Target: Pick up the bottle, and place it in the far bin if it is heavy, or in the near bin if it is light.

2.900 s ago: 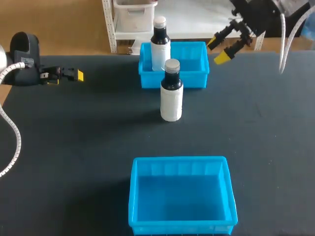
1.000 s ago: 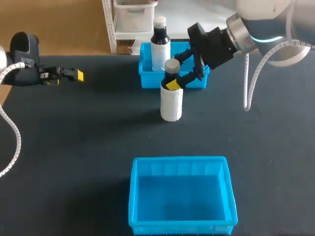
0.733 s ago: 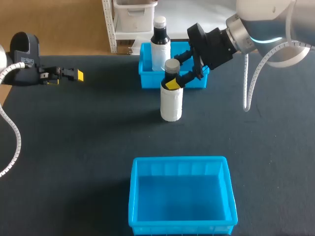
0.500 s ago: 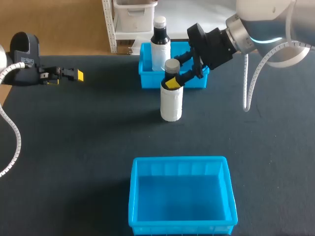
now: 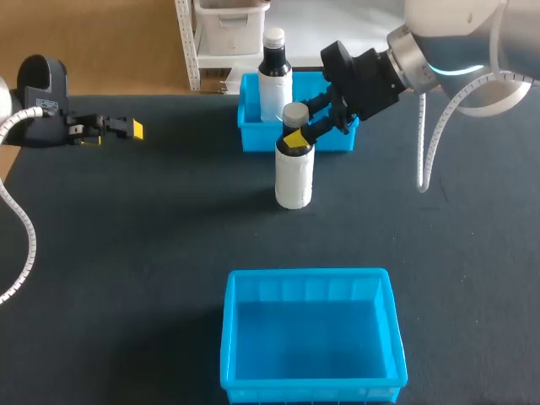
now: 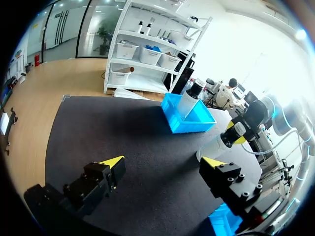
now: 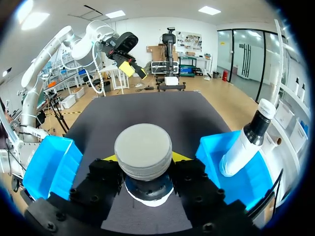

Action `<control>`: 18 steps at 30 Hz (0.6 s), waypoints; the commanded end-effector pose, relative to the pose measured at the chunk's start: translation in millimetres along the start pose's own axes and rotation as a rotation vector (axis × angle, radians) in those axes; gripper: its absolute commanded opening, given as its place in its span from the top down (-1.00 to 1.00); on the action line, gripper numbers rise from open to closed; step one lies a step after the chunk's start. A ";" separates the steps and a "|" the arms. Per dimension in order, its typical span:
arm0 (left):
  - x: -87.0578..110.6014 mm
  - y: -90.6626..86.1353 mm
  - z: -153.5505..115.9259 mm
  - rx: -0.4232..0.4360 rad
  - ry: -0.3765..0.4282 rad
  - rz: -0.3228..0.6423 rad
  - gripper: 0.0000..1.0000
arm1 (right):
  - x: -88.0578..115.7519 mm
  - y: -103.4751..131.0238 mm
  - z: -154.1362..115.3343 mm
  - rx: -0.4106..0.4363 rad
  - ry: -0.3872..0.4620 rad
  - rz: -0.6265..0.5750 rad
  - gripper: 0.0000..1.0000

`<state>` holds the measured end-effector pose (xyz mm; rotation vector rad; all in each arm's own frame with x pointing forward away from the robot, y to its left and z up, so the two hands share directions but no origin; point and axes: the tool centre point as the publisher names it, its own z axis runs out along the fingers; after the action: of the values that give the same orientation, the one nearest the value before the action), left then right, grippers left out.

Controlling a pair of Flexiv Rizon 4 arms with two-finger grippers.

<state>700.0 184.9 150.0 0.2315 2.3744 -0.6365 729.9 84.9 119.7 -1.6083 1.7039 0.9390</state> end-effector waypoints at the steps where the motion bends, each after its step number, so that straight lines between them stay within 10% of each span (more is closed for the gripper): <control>1: 0.0 0.0 0.0 0.000 0.000 0.000 -1.00 | 0.9 5.0 -3.5 0.008 -0.003 0.000 0.48; 3: 0.0 0.0 0.0 0.000 0.000 0.000 -1.00 | 0.3 5.6 -5.5 0.011 -0.004 0.000 1.00; 18: 0.0 0.0 0.0 0.000 0.000 0.000 -1.00 | -13.9 14.5 -57.9 0.072 0.024 -0.005 1.00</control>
<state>700.0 184.9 150.0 0.2315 2.3744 -0.6365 732.8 57.4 148.0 -1.5931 1.7145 0.8846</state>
